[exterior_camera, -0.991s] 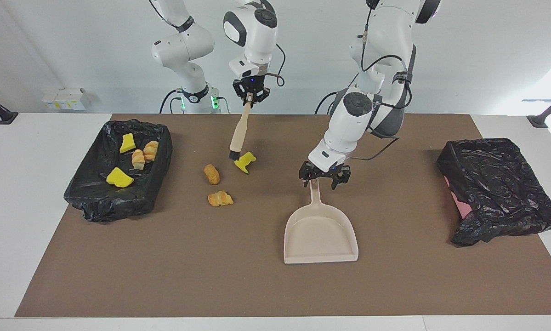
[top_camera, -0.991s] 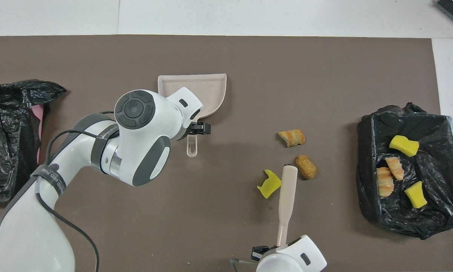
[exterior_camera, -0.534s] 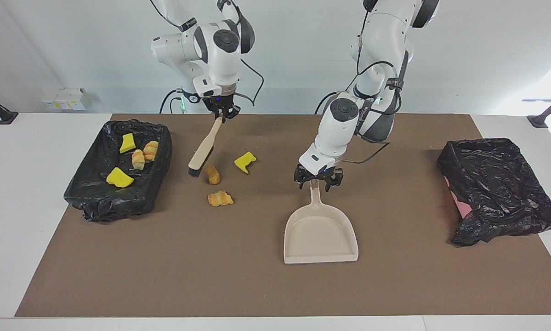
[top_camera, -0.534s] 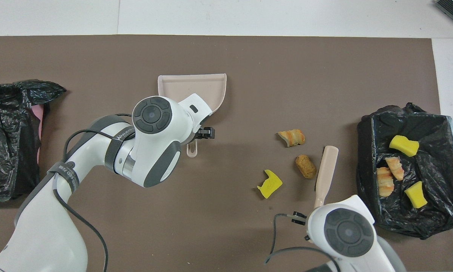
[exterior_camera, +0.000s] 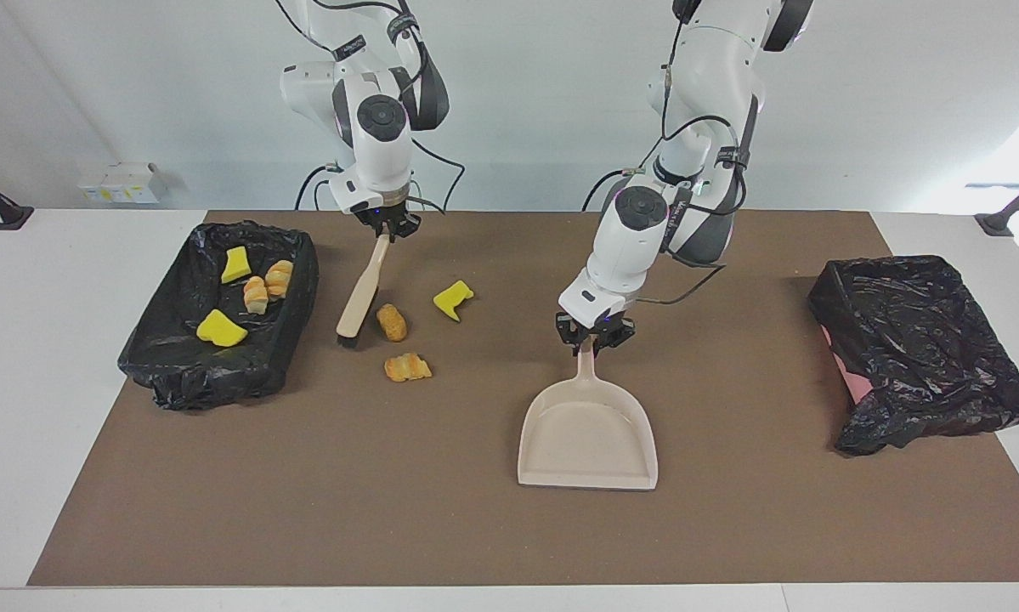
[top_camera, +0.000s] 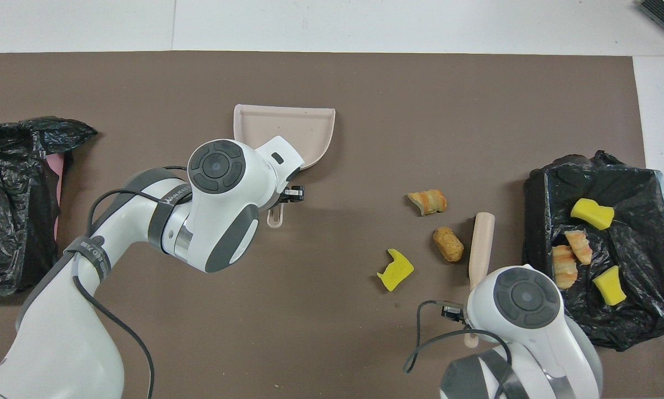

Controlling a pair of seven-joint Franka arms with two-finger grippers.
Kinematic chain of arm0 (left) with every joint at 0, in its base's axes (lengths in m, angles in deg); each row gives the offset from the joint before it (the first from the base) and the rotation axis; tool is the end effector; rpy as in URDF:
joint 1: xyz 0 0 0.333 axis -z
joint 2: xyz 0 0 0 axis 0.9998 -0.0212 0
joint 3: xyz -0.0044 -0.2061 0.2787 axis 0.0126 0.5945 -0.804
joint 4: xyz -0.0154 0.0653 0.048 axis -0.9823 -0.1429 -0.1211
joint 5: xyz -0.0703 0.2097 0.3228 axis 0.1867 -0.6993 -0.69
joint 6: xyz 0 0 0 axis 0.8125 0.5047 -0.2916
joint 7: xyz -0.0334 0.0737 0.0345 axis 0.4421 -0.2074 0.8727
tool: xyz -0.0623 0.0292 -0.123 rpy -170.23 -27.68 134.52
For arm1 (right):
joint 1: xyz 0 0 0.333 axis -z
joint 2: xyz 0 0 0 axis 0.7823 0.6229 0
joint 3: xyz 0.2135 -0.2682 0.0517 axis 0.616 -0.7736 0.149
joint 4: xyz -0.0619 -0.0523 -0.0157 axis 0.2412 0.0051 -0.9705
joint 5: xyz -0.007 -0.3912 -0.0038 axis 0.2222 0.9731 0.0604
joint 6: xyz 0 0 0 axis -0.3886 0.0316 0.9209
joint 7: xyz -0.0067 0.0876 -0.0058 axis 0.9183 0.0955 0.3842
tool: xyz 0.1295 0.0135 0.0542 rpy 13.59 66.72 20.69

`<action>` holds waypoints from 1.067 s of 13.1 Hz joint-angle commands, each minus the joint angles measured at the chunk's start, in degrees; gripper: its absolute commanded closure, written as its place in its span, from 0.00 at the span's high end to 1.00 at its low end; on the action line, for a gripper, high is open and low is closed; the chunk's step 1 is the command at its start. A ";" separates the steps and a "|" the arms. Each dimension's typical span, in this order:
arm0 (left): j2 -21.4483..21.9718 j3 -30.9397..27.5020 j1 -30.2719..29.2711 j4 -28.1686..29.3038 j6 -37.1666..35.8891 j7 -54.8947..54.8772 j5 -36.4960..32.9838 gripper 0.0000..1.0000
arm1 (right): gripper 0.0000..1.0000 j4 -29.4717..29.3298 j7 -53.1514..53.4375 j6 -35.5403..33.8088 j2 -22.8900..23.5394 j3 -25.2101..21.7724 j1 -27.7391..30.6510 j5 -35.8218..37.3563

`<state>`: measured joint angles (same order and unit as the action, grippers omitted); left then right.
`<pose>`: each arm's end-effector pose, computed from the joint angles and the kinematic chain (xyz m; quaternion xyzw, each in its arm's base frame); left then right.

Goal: Sweep and dump trash in bin
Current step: 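Move the dustpan and brush toward the chunks with both grippers, then sweep the chunks with the right gripper's brush into the dustpan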

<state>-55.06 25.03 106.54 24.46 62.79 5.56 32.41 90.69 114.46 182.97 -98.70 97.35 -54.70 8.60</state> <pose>0.5632 -0.3269 0.3581 0.9964 -0.0560 0.0356 0.0520 0.3577 0.1407 0.3658 0.9824 -0.1248 -0.0978 0.0988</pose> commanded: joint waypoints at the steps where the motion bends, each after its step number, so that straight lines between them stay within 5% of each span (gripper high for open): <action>1: 2.65 -0.18 -2.10 -0.52 -1.32 -3.80 -1.13 0.00 | 0.00 -0.50 -3.66 2.87 2.49 0.65 2.00 -1.36; 8: 6.70 -0.36 -10.36 -4.56 -17.22 -38.49 -1.13 0.00 | 0.00 -8.31 -9.91 2.97 10.76 0.92 -2.66 -5.66; 14: 7.49 -0.36 -15.81 -3.86 -19.97 -61.09 -1.04 0.00 | 0.00 -18.84 -2.83 -4.82 14.81 1.01 -8.18 -7.70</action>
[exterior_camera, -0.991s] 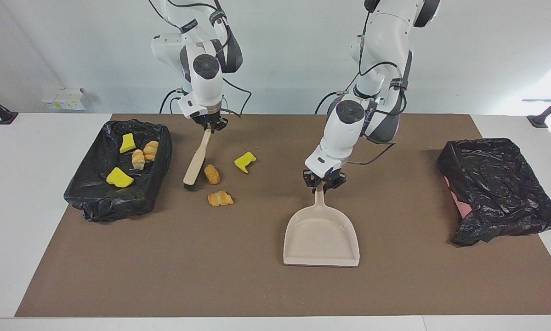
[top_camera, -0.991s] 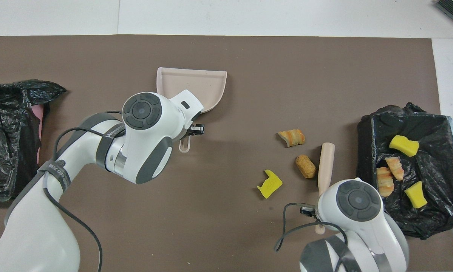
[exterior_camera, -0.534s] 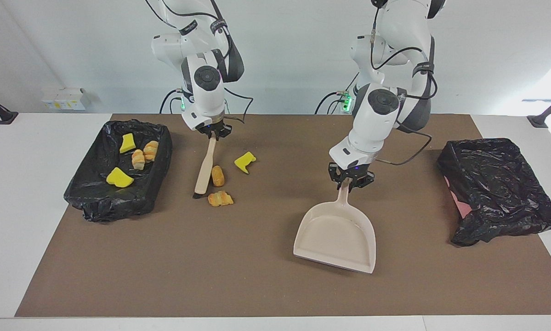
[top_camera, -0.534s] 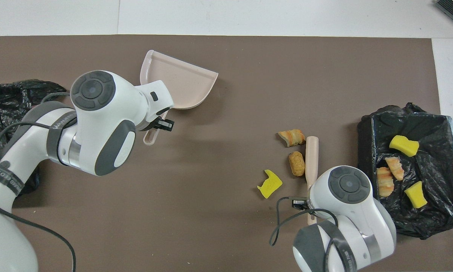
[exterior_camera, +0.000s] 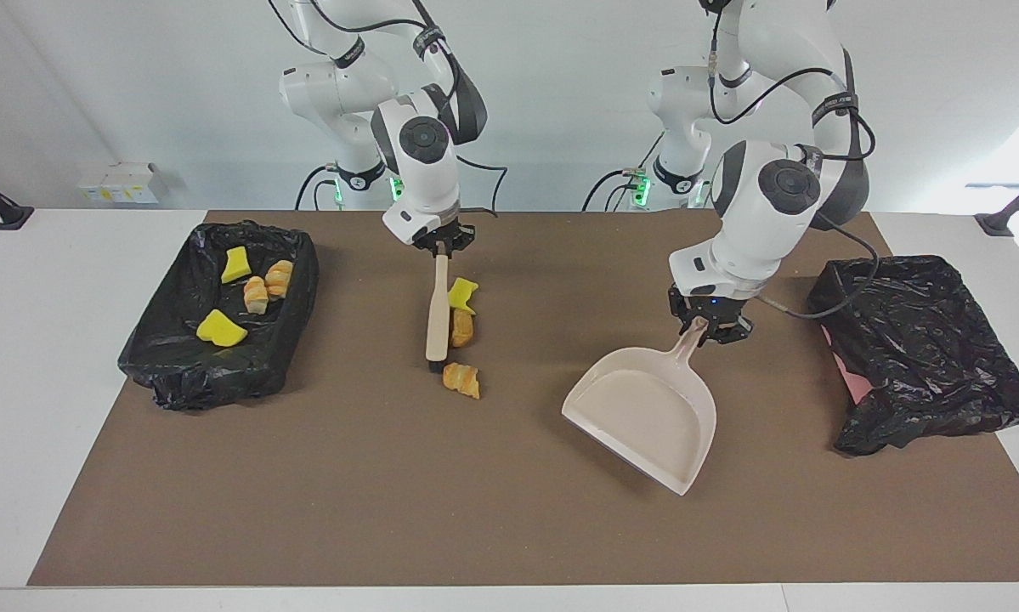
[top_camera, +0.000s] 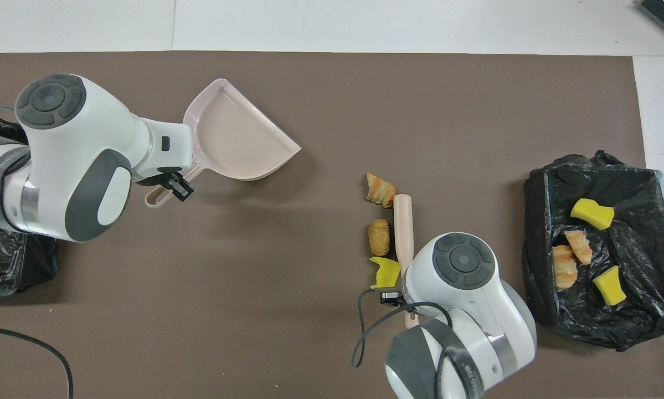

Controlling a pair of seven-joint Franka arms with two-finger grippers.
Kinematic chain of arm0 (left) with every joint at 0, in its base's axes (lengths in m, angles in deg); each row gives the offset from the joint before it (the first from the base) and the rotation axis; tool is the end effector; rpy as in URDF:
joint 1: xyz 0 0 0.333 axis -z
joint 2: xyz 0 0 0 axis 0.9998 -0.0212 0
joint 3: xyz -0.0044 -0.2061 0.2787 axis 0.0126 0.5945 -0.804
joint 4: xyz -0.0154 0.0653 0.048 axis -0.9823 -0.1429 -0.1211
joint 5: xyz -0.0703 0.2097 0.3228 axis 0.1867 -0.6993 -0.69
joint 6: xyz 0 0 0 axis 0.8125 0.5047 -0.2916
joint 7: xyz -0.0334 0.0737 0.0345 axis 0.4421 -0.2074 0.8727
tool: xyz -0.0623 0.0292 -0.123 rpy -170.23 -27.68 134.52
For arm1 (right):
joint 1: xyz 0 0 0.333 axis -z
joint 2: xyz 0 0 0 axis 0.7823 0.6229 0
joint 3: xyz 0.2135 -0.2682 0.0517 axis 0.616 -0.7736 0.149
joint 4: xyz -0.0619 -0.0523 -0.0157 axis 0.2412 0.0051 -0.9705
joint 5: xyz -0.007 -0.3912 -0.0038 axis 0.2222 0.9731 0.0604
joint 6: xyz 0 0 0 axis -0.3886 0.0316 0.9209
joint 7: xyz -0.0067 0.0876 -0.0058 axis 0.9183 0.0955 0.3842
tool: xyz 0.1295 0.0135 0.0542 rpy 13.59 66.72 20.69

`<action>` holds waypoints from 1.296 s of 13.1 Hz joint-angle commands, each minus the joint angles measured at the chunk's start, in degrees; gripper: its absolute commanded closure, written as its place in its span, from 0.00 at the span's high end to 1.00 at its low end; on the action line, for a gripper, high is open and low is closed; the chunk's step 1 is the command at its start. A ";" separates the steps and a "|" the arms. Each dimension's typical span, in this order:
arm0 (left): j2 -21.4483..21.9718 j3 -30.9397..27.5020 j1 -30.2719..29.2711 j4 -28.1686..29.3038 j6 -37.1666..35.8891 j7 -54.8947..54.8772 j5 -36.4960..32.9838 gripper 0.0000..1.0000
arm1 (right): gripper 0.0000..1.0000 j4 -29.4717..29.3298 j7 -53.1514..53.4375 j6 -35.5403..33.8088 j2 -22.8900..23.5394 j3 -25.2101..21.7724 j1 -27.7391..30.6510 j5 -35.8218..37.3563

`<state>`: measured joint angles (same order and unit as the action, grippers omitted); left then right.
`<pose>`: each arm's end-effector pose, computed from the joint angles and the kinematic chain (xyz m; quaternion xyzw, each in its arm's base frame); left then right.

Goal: Sweep and dump trash in bin
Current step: 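Sweep the chunks with the right gripper's brush into the dustpan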

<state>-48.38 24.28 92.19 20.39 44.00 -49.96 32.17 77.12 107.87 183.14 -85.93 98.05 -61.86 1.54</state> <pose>0.5959 -0.1604 0.4326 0.9154 -0.4020 -0.0145 0.0147 0.4011 0.2425 0.3724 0.9917 -0.0188 -0.1259 0.0167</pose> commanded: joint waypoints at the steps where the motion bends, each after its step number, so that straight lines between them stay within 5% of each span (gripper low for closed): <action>1: 0.90 0.39 -1.82 0.30 -1.43 -10.57 -0.81 0.00 | 0.00 -7.22 7.63 -8.68 1.95 0.23 -1.56 -0.03; 4: 1.60 0.39 -1.91 1.79 -0.74 -29.83 -0.81 0.00 | 0.00 -8.38 14.84 -16.26 -0.94 0.31 -2.00 -0.02; 8: 3.97 0.39 -1.03 8.02 2.34 -35.57 -0.81 0.00 | 0.00 -5.84 28.90 -17.59 -4.20 0.49 -5.78 -1.34; 13: 6.43 0.57 6.69 14.61 7.15 -35.40 -2.21 0.00 | 0.00 3.91 38.50 -12.87 -11.58 0.58 -10.35 -10.20; 17: 6.53 0.57 14.33 16.56 8.58 -25.95 -5.18 0.00 | 0.00 5.42 40.89 -4.24 -6.77 0.58 -14.31 -10.65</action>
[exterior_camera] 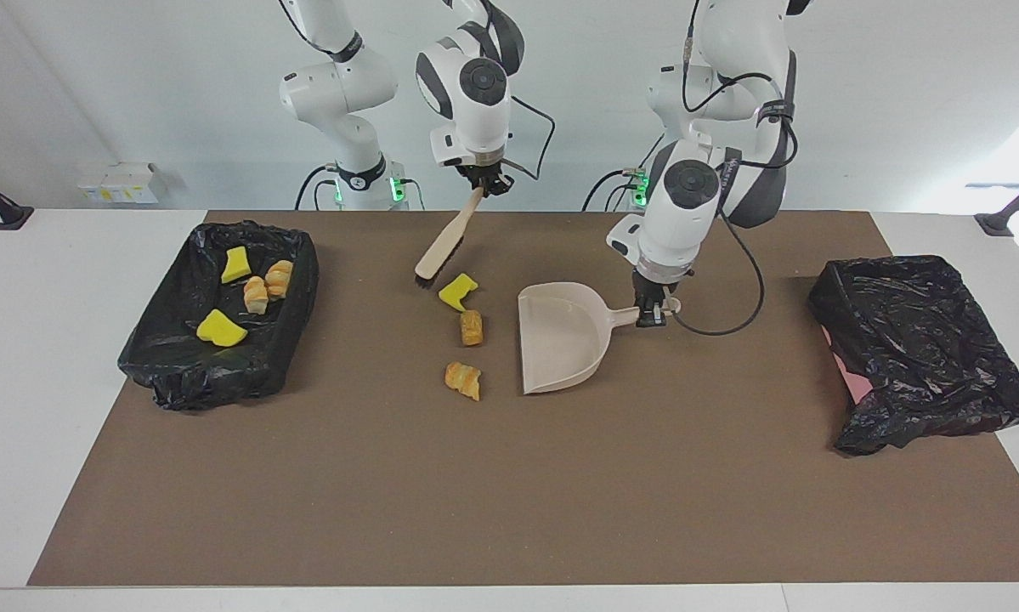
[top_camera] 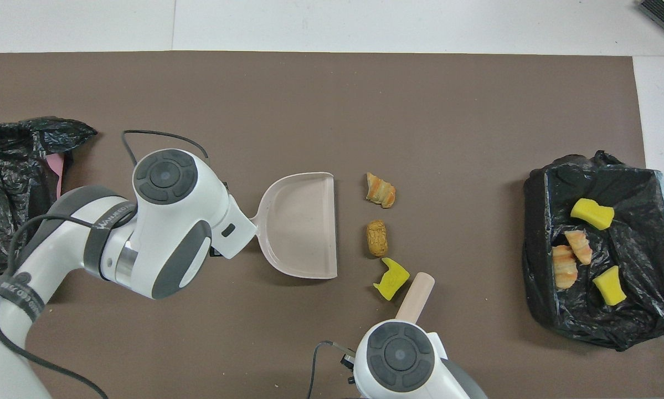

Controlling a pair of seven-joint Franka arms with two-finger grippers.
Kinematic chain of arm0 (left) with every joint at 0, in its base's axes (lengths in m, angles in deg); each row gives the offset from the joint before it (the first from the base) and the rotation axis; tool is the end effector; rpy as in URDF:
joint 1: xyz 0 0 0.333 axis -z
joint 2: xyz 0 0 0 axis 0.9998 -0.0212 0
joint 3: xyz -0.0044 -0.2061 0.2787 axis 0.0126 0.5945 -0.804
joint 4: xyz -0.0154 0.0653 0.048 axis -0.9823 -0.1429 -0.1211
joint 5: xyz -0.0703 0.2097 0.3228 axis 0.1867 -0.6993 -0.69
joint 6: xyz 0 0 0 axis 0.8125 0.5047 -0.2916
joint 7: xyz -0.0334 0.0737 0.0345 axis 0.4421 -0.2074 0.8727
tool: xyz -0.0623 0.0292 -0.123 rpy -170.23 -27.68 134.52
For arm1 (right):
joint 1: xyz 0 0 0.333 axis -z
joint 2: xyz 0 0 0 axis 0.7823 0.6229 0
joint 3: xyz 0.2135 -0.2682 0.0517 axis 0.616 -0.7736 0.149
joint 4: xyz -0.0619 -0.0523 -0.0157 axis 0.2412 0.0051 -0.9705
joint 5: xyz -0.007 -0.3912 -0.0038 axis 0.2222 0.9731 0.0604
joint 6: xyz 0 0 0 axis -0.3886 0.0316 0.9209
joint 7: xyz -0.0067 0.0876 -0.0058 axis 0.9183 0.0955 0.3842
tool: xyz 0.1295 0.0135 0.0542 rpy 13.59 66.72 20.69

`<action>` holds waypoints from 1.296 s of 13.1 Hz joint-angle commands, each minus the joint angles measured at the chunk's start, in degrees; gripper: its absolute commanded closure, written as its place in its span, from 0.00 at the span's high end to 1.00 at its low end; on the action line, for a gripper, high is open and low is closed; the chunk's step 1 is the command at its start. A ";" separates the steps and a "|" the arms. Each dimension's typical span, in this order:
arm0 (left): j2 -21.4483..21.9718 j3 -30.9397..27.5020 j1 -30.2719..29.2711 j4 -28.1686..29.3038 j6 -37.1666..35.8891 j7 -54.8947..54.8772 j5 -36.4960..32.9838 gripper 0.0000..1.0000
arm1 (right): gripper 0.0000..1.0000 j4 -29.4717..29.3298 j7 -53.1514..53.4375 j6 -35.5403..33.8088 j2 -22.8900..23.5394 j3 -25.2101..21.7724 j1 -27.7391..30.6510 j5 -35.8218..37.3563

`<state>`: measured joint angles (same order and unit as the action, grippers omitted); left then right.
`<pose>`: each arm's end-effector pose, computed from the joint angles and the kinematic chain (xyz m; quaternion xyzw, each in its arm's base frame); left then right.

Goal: Sweep and dump trash in bin
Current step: 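Sweep the chunks with the right gripper's brush into the dustpan, then sweep the yellow sponge and last chunks into the dustpan with the right gripper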

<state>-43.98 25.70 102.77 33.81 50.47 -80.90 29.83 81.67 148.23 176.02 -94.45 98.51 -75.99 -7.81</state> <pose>0.5057 -0.2594 0.3801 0.6949 -0.7180 -0.0404 0.0010 0.2773 0.3171 0.3972 0.9463 -0.2709 -0.1638 0.0662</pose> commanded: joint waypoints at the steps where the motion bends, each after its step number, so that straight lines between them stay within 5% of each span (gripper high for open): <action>1: 1.69 -0.77 5.16 3.49 3.07 9.03 -4.07 0.00 | 0.00 0.87 -1.13 4.18 2.64 0.11 -0.17 -1.22; 7: 2.57 -0.68 6.49 5.78 4.75 9.87 -5.14 0.00 | 0.00 0.78 -25.38 8.49 4.49 -0.07 0.79 -0.16; 12: 2.92 -0.60 6.15 7.72 9.14 10.56 -4.88 0.00 | 0.00 -9.21 -22.44 9.38 10.81 0.02 0.62 -0.78; 17: 2.92 -0.68 5.97 7.63 8.36 19.16 -4.26 0.00 | 0.00 -13.98 -25.73 2.97 10.99 -0.33 5.26 5.34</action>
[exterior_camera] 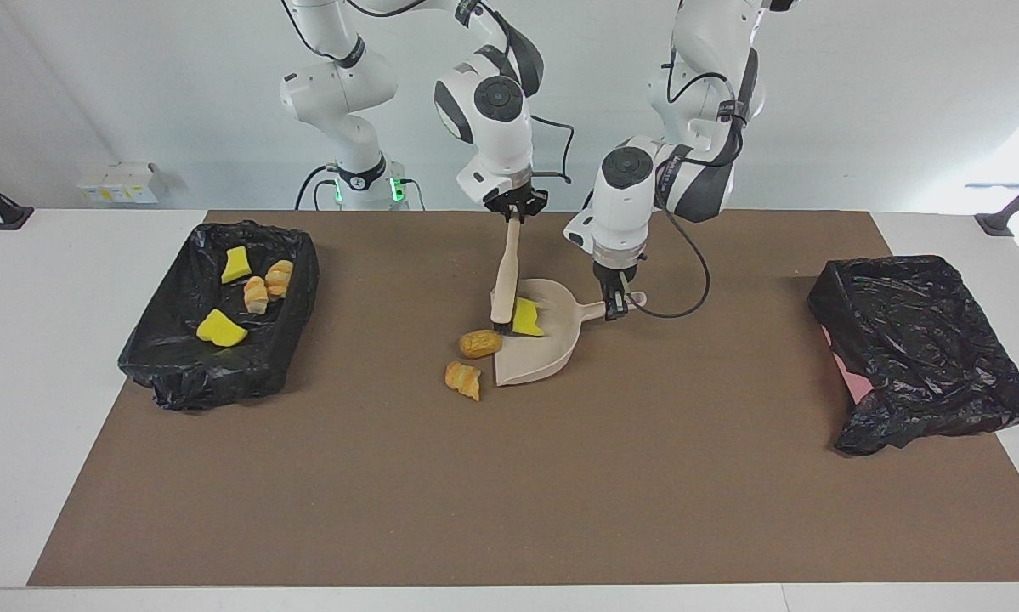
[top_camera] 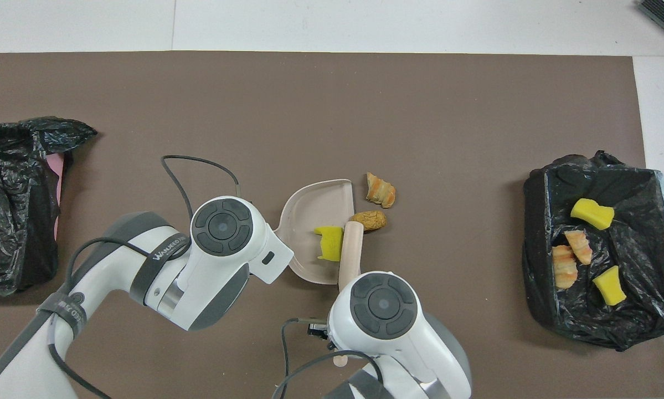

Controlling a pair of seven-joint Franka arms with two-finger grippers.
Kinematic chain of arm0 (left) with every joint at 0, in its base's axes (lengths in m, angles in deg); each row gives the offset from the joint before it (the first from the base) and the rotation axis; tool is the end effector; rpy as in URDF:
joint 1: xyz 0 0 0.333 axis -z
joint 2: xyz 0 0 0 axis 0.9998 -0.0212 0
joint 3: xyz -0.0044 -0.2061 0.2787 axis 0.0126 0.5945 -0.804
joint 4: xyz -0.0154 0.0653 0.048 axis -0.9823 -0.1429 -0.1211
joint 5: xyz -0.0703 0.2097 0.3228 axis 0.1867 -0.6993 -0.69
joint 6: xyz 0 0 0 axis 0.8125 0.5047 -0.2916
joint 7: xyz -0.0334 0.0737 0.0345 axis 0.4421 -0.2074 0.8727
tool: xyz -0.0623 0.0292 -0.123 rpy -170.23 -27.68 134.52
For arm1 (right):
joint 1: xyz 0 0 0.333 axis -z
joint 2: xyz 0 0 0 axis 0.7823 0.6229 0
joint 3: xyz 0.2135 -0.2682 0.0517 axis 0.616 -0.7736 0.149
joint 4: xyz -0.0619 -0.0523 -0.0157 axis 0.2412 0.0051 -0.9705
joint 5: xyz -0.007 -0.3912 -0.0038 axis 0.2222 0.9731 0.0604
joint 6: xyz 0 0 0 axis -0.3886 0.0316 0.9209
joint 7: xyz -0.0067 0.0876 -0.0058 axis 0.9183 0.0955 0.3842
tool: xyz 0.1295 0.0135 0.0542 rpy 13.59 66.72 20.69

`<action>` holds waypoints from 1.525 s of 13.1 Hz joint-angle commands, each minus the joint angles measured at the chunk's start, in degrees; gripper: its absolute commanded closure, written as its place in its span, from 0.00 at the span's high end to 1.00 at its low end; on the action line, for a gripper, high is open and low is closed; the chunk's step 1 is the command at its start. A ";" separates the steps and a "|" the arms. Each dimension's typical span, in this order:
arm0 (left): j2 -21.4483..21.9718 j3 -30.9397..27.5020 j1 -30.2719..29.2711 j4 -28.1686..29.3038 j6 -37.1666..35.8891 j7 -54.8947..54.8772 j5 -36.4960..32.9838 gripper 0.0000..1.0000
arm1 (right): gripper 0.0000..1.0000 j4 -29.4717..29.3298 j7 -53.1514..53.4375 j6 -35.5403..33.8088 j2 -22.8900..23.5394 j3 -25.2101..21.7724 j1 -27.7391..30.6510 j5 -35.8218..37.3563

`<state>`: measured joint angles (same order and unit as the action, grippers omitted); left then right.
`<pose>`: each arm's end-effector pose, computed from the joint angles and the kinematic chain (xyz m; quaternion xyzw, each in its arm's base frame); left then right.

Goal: Sweep and dump trash in bin
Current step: 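Sweep the yellow sponge and last chunks into the dustpan with the right gripper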

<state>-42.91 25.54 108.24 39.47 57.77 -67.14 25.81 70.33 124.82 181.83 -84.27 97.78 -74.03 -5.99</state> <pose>0.4711 -0.2971 0.3573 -0.7300 0.6821 0.0204 0.0373 0.3588 0.3530 0.4103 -0.9865 0.0859 0.1373 0.0239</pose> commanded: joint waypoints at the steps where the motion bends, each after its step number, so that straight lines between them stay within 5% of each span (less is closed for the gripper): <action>1: 1.85 -0.52 0.41 1.97 0.96 5.68 -0.24 0.00 | 0.00 -2.99 -4.16 -2.93 1.25 0.40 4.44 5.29; 9: 2.20 -0.44 0.93 1.88 -1.32 13.56 -0.24 0.00 | 0.00 -4.22 -27.19 -3.45 5.12 0.31 15.87 17.87; 20: 3.17 -0.35 1.81 3.11 -2.82 15.98 -0.33 0.00 | 0.00 -2.81 -27.57 4.00 8.90 0.84 6.40 15.09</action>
<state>-41.72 25.87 109.39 40.11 54.13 -50.47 25.82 67.82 97.68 183.85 -75.74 98.23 -66.80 11.32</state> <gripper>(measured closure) 0.678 0.736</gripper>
